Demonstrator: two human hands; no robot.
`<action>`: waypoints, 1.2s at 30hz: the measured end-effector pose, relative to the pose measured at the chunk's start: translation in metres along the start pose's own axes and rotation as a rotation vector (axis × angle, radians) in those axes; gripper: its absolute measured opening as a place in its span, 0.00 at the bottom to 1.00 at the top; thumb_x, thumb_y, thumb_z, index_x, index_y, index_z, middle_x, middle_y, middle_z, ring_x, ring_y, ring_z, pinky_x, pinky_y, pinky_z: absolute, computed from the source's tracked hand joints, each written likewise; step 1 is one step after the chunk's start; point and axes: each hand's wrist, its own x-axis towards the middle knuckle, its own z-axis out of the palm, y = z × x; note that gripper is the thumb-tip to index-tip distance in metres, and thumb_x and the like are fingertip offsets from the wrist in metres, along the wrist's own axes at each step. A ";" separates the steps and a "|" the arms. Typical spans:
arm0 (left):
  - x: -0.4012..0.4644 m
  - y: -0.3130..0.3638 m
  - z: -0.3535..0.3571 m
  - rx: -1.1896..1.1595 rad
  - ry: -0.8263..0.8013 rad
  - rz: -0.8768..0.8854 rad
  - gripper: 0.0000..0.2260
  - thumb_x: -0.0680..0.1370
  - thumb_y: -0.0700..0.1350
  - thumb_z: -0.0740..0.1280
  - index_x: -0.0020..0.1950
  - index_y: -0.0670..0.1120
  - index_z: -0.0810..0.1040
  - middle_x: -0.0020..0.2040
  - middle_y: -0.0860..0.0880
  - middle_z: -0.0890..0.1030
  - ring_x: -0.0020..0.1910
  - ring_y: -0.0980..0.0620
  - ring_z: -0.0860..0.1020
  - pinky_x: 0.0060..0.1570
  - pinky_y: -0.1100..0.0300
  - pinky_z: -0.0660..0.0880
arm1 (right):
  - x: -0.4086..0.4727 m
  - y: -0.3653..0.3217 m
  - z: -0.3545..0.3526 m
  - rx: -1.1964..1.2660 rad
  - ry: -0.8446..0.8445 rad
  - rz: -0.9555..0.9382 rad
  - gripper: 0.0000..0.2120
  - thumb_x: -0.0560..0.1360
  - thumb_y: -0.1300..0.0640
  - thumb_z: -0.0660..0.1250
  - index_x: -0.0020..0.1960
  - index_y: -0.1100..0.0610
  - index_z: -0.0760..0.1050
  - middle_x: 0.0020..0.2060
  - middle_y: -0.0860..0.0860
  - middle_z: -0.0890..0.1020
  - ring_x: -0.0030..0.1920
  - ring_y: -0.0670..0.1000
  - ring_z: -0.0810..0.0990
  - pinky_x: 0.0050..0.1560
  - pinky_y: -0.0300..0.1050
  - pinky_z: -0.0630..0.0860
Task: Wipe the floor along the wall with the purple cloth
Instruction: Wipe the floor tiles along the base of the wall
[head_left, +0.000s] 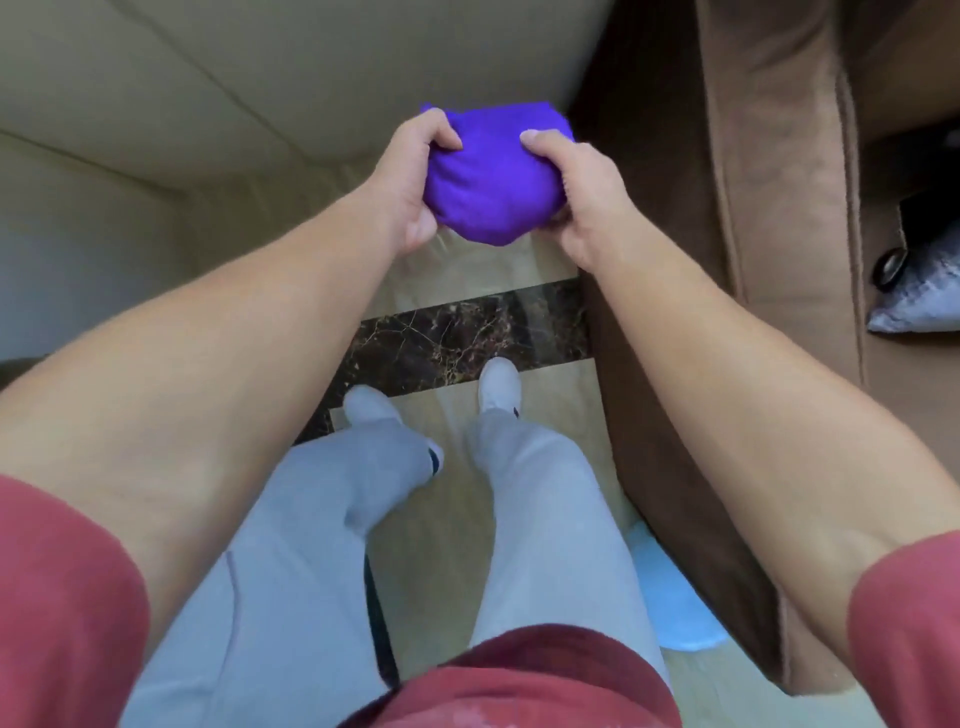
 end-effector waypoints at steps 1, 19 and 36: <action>0.024 -0.007 -0.004 -0.043 0.018 -0.010 0.15 0.62 0.41 0.63 0.48 0.44 0.77 0.50 0.43 0.80 0.49 0.42 0.80 0.53 0.49 0.76 | 0.022 0.007 0.003 -0.001 -0.051 0.043 0.13 0.72 0.50 0.73 0.54 0.53 0.77 0.54 0.52 0.85 0.50 0.57 0.86 0.48 0.58 0.83; 0.504 -0.186 -0.124 0.509 0.124 0.296 0.21 0.71 0.46 0.78 0.60 0.39 0.80 0.57 0.42 0.84 0.55 0.45 0.84 0.58 0.49 0.82 | 0.484 0.194 -0.029 -0.704 0.314 -0.463 0.21 0.74 0.56 0.73 0.65 0.58 0.74 0.54 0.45 0.77 0.54 0.44 0.77 0.56 0.33 0.75; 0.422 -0.214 -0.342 1.560 0.596 0.326 0.42 0.75 0.67 0.65 0.81 0.55 0.47 0.83 0.41 0.48 0.82 0.36 0.51 0.72 0.25 0.56 | 0.547 0.197 -0.054 -1.583 0.493 -0.698 0.30 0.73 0.45 0.57 0.74 0.50 0.66 0.78 0.61 0.61 0.78 0.64 0.57 0.74 0.60 0.61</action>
